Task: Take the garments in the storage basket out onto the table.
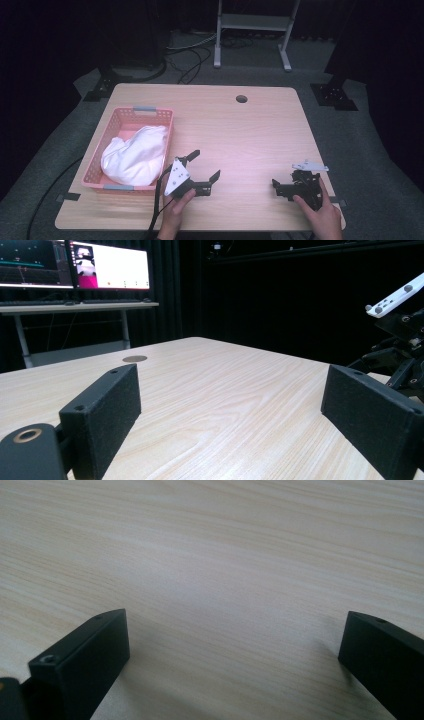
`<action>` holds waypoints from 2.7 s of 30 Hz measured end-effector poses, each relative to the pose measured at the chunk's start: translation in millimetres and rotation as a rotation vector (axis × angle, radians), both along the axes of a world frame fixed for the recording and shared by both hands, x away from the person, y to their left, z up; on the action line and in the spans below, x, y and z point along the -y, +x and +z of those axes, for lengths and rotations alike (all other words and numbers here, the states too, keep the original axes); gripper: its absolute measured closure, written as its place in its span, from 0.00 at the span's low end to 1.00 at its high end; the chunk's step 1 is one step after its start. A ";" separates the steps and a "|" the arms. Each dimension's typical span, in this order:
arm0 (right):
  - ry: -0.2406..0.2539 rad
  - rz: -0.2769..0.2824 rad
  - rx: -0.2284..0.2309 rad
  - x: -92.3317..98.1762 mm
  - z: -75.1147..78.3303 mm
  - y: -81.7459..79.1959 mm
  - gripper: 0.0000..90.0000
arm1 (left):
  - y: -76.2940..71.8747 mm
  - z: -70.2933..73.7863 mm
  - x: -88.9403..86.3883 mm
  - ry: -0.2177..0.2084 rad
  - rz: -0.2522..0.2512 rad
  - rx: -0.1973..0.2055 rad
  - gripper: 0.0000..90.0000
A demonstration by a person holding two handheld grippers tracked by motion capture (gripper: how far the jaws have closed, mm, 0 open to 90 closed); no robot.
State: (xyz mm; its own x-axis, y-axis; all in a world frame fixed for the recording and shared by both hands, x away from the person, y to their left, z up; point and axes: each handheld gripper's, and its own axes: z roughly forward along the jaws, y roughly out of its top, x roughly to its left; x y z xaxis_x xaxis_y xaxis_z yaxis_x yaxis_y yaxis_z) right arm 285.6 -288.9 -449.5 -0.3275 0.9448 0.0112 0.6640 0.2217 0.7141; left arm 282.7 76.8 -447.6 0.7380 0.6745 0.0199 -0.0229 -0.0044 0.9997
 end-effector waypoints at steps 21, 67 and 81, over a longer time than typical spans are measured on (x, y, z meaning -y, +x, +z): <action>0.001 0.003 -0.001 -0.2 0.1 0.2 0.00 | 1.2 10.3 4.5 -0.037 -0.023 -0.037 0.09; 0.000 0.000 -0.001 -0.2 0.1 -0.5 0.00 | 18.1 72.5 -6.3 -0.033 -0.145 -0.089 0.09; 0.001 -0.001 0.000 -0.2 0.0 -0.4 0.00 | 23.9 92.5 -14.7 -0.042 -0.165 -0.113 0.09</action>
